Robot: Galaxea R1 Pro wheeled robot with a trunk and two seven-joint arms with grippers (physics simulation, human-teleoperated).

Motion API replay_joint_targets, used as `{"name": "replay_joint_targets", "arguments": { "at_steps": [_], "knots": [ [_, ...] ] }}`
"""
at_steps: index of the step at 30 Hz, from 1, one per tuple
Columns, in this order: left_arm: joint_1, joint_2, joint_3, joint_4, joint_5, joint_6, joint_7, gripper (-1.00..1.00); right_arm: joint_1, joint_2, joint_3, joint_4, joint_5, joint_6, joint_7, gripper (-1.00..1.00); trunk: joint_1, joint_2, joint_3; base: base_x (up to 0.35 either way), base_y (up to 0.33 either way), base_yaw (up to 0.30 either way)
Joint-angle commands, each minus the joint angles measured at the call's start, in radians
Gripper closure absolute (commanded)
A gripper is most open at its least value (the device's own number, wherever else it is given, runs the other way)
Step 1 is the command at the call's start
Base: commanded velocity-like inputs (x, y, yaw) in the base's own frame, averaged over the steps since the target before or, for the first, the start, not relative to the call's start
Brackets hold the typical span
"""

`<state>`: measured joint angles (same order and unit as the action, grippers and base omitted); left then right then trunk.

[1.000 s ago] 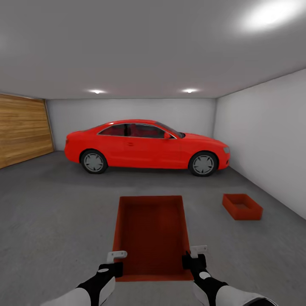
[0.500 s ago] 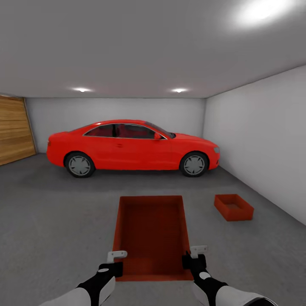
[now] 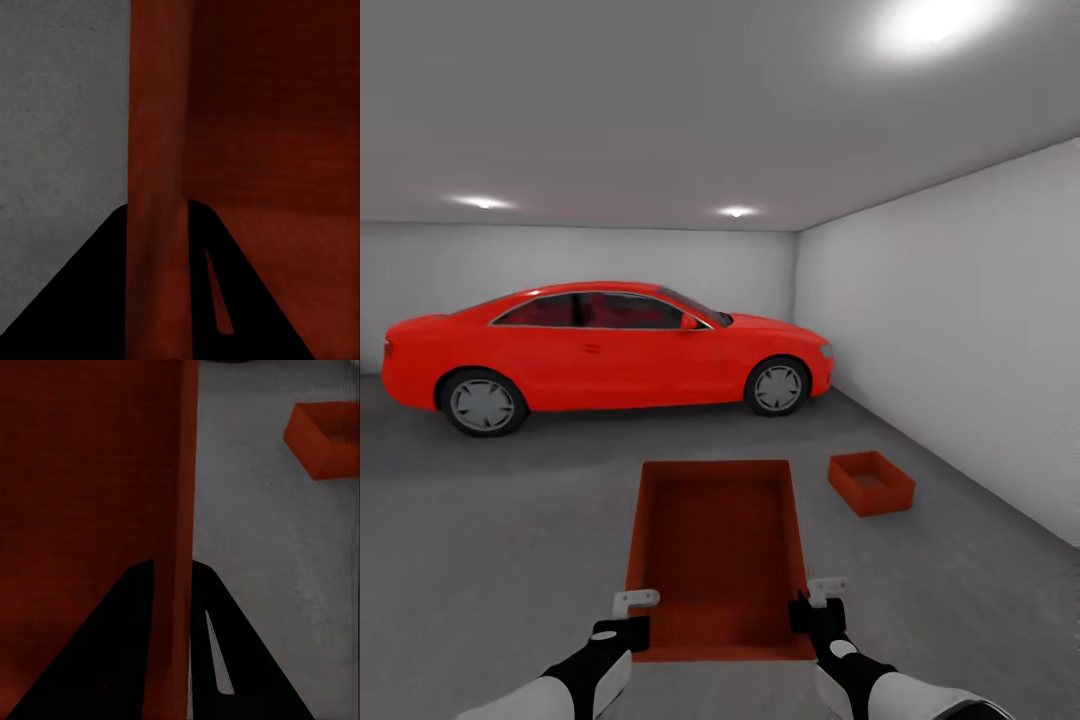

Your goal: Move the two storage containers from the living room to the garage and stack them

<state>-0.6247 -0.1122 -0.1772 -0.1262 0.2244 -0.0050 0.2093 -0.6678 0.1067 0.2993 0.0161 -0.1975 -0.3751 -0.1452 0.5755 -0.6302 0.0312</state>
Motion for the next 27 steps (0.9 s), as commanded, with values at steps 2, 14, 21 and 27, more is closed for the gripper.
{"name": "replay_joint_targets", "arguments": {
  "at_steps": [2, 14, 21, 27],
  "knots": [
    [0.000, 0.000, 0.002, -0.003, 0.012, 0.002, 0.001, 1.00, -0.001, 0.001, -0.048, 0.001, -0.003, -0.002, -0.001, 1.00, 0.001, 0.000, 0.000, 0.320, 0.172, -0.286],
    [0.000, 0.000, 0.002, -0.003, 0.012, 0.002, 0.001, 1.00, -0.001, 0.001, -0.048, 0.001, -0.003, -0.002, -0.001, 1.00, 0.001, 0.000, 0.000, 0.320, 0.173, -0.286],
    [0.000, 0.000, 0.002, -0.003, 0.012, 0.002, 0.001, 1.00, -0.001, 0.002, -0.048, 0.001, -0.003, -0.002, -0.002, 1.00, 0.001, 0.000, 0.000, 0.316, 0.182, -0.286],
    [0.000, 0.000, 0.002, -0.003, 0.012, 0.002, 0.001, 1.00, -0.001, 0.002, -0.048, 0.001, -0.003, -0.002, -0.002, 1.00, 0.001, 0.000, 0.000, 0.310, 0.190, -0.286]
  ]
}}
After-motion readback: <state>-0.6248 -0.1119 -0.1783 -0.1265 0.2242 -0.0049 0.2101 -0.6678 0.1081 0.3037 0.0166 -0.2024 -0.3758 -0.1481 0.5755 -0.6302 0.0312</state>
